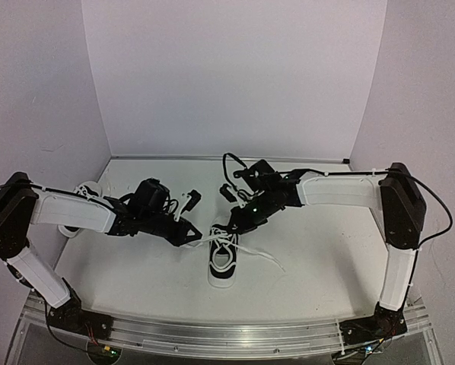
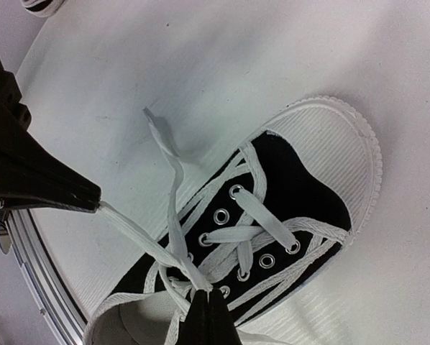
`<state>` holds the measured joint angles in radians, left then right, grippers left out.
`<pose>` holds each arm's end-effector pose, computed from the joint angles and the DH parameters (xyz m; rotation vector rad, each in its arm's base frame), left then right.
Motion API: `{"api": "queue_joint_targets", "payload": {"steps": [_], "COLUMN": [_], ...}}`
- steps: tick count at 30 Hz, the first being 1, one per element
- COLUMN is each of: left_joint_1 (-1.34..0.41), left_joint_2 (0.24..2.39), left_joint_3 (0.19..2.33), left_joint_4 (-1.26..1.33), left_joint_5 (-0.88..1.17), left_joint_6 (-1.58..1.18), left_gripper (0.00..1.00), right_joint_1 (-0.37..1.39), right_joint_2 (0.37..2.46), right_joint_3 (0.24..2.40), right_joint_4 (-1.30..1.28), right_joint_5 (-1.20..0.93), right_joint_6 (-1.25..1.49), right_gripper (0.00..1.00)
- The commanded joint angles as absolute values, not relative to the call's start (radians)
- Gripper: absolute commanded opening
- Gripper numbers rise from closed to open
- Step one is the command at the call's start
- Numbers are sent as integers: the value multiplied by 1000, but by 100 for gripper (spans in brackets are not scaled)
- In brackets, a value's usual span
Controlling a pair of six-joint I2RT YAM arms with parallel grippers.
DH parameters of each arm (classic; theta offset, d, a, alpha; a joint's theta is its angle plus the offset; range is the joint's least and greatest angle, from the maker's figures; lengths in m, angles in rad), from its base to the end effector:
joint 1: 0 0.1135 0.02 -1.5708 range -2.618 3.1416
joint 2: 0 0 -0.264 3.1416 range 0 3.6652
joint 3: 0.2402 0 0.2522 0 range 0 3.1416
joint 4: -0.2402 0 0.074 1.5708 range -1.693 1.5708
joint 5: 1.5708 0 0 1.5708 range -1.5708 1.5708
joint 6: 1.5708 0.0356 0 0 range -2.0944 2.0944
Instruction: Tie the shoes
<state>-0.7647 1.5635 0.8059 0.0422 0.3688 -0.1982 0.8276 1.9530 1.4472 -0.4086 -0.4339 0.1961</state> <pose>0.2207 -0.2295 0.1824 0.8643 2.2411 -0.9009 0.2777 0.3243 0.2080 -1.0005 2.4293 0.9404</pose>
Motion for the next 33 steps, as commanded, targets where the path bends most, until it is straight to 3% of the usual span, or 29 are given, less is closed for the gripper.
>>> {"api": "queue_joint_targets", "payload": {"steps": [1,14,19,22,33], "left_joint_1": [-761,-760,-761,-760,-760], "left_joint_2": [1582,1590,1589,1587,1597], "left_joint_3": [857,865,876,878,890], "left_joint_4": [35,26,15,9,8], "left_joint_5": [358,358,365,366,365], "left_joint_6": [-188,-186,-180,-178,-178], "left_gripper": [0,0,0,0,0], "right_joint_1": [827,821,816,813,811], "right_joint_2": [1887,1868,1917,1937,2018], "right_joint_3": [1395,1381,1447,1471,1529], "right_joint_4": [-370,-371,-376,-380,-429], "right_joint_5": [-396,-412,-425,-432,-521], "right_joint_6": [218,207,209,207,169], "right_gripper": [0,0,23,29,27]}}
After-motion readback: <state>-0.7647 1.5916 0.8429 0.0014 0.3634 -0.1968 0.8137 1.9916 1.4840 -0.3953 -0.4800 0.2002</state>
